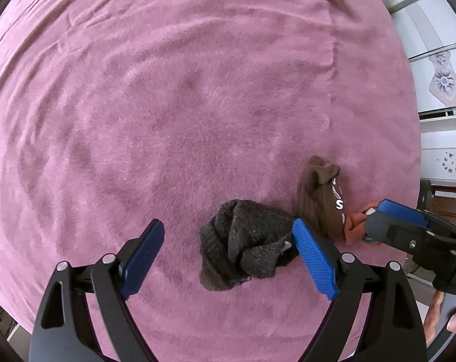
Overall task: Collect trash
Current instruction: 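Grasp the black sock with the left tool while the right tool grasps the brown sock, then carry the black and brown socks over the yellow bin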
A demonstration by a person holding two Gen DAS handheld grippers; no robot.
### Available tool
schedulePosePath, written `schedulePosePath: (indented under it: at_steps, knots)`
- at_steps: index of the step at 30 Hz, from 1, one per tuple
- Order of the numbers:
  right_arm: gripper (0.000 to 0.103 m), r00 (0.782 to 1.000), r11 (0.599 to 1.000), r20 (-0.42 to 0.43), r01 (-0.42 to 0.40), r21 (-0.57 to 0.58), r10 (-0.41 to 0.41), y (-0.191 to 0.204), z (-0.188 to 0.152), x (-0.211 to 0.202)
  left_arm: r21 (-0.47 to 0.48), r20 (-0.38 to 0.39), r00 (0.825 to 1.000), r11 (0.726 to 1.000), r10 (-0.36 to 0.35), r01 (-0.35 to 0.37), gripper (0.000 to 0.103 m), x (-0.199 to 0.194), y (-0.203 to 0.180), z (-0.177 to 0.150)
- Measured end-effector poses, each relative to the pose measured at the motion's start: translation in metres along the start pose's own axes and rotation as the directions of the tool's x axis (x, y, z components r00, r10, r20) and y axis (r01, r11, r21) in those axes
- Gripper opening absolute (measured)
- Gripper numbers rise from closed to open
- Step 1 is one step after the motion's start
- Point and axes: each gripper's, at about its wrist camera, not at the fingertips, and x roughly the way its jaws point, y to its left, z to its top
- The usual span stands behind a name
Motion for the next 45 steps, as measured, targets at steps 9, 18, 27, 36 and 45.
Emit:
schedulePosePath:
  at_steps: [9,18,27,36,45]
  knots:
    - [0.066,0.999,0.999,-0.039,0.013,-0.043,-0.015,0.003,0.015,0.022,-0.077,0.008,0.994,0.991,-0.106,0.106,0.043,-0.003,0.016,-0.004]
    - [0.054,0.997,0.996,-0.059,0.040,-0.081,-0.045,0.015,0.025,0.049,-0.157,0.022,0.987,0.974,-0.159,0.160,0.043,-0.018,0.049,-0.014]
    - [0.012,0.994,0.968,0.000,0.110,-0.224,-0.113,0.047,0.017,0.048,-0.163,0.035,0.985,0.971,-0.172,0.175,0.043,-0.030,0.046,-0.018]
    - [0.012,0.994,0.986,0.088,-0.057,-0.157,0.072,0.060,-0.004,-0.018,-0.106,0.096,0.984,0.982,-0.148,0.158,0.043,-0.073,0.030,-0.031]
    - [0.012,0.984,0.994,0.156,-0.073,-0.084,0.086,0.023,-0.053,-0.073,0.047,0.131,0.982,0.991,-0.133,0.128,0.043,-0.109,-0.029,-0.061]
